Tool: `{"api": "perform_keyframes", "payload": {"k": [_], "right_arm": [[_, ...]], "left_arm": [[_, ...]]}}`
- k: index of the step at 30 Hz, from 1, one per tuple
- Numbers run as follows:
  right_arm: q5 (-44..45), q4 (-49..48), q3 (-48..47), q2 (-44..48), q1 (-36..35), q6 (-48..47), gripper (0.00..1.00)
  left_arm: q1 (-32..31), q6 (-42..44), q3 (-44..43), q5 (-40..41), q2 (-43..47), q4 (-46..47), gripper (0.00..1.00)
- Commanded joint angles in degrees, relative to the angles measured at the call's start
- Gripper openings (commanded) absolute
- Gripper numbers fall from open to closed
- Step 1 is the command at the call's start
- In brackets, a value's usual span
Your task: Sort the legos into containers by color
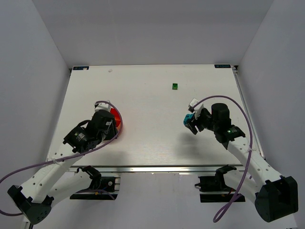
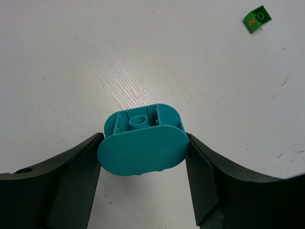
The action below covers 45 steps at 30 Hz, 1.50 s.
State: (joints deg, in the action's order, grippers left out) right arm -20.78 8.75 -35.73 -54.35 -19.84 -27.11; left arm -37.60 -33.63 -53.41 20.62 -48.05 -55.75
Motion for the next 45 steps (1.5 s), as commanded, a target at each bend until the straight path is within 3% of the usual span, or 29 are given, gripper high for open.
{"api": "perform_keyframes", "payload": {"k": [1,29,38,45], "right_arm": [[-0.9,-2.6,0.4,1.2,0.6,0.4,0.00],[-1.6,-2.3,0.4,1.7,0.6,0.0,0.00],[-2.1,-2.0,0.3,1.9,0.6,-0.2,0.00],[-2.3,-1.7,0.5,1.8,0.6,-0.4,0.00]], "left_arm": [[0.2,0.3,-2.6,0.8,-0.1,-0.4,0.00],[0.2,2.4,-3.7,1.3,-2.9,-0.4,0.00],[1.3,9.9,-6.1,3.5,-10.0,9.3,0.00],[3.3,17.0,-7.4,10.8,-18.1,19.9,0.00]]}}
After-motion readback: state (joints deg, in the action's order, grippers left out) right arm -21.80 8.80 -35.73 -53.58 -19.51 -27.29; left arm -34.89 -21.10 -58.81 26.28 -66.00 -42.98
